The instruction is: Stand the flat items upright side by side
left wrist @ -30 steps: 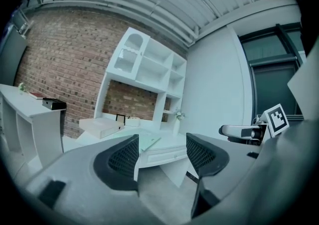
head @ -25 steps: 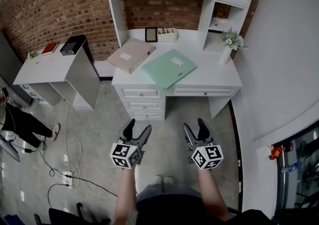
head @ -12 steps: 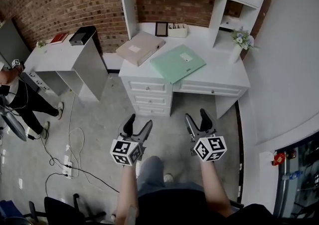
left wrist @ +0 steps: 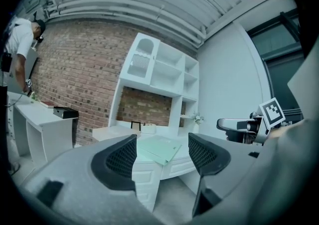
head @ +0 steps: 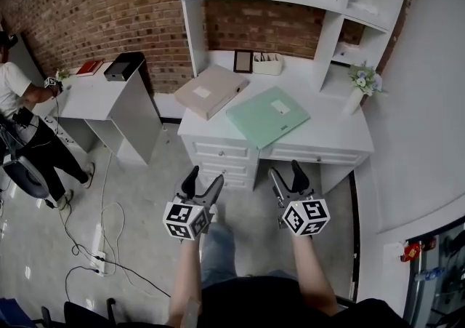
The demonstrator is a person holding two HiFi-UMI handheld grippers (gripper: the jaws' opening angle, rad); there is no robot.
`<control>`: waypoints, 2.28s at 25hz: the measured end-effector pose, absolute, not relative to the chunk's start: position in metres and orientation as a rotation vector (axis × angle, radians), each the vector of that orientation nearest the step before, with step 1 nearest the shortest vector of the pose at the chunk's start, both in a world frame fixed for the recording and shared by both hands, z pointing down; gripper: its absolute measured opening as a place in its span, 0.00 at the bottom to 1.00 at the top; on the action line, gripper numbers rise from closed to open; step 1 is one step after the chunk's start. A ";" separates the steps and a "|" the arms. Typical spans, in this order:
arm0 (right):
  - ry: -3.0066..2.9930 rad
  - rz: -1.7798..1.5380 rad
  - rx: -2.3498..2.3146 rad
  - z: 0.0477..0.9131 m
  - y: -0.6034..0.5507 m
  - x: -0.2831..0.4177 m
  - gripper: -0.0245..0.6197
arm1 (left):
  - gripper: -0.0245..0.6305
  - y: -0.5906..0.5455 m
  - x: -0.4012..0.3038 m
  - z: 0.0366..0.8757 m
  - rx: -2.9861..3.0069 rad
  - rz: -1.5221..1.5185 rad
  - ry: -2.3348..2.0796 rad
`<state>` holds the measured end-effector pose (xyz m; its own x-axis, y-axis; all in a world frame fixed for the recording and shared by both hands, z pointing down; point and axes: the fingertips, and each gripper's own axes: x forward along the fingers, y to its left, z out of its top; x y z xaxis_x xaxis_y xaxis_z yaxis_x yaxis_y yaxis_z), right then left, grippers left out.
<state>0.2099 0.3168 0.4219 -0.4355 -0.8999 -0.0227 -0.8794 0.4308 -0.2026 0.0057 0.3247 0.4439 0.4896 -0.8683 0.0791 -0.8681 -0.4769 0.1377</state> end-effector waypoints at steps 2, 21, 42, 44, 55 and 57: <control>2.557 -0.230 -1.606 0.425 0.288 0.201 0.48 | 0.49 0.293 -0.003 0.447 2.569 -0.013 -1.509; 2.493 -0.443 -1.788 0.452 -0.047 0.056 0.48 | 0.51 -0.082 -0.116 0.473 2.580 0.201 -1.329; 2.406 -0.596 -1.904 0.474 -0.146 0.054 0.48 | 0.51 -0.199 -0.106 0.503 2.574 0.431 -1.158; 2.405 -0.612 -1.913 0.478 -0.149 0.052 0.48 | 0.51 -0.205 -0.103 0.507 2.574 0.452 -1.130; 2.389 -0.675 -1.926 0.486 -0.156 0.050 0.48 | 0.51 -0.211 -0.103 0.512 2.558 0.470 -1.088; 2.393 -0.674 -1.917 0.485 -0.155 0.050 0.48 | 0.51 -0.209 -0.104 0.511 2.552 0.465 -1.101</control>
